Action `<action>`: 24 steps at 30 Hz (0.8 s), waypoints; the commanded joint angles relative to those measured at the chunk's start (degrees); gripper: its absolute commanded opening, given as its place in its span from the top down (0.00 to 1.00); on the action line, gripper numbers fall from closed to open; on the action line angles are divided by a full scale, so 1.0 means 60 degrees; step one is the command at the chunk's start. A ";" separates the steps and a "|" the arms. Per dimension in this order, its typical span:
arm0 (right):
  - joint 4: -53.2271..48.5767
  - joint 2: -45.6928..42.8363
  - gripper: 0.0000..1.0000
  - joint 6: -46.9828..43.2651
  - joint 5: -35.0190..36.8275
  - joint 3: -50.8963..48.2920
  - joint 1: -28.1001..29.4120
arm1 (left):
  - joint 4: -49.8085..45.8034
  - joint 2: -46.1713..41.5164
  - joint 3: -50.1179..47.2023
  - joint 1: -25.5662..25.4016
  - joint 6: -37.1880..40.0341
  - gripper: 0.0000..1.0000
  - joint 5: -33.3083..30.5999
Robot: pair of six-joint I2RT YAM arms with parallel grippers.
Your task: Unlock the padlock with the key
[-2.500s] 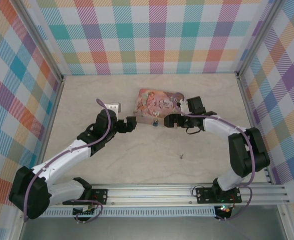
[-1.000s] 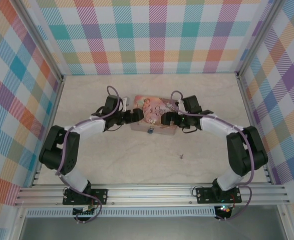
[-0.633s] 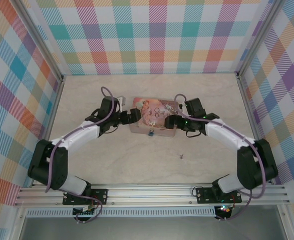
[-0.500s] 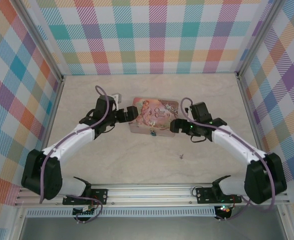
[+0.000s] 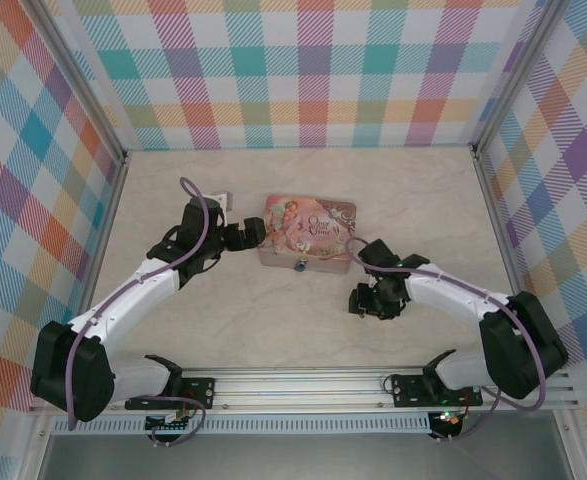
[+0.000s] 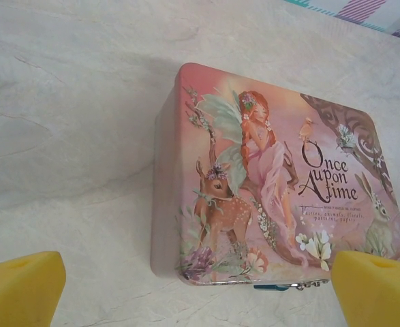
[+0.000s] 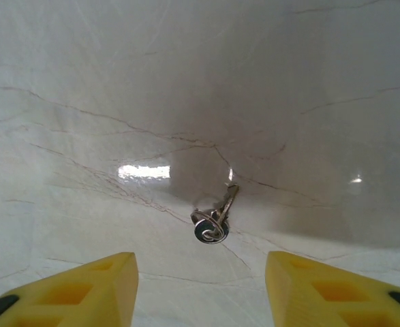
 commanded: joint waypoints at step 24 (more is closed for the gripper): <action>-0.0115 0.1492 0.83 -0.0257 0.1192 0.0899 0.0697 | -0.0146 -0.0080 -0.0041 -0.0048 0.0191 0.00 -0.0045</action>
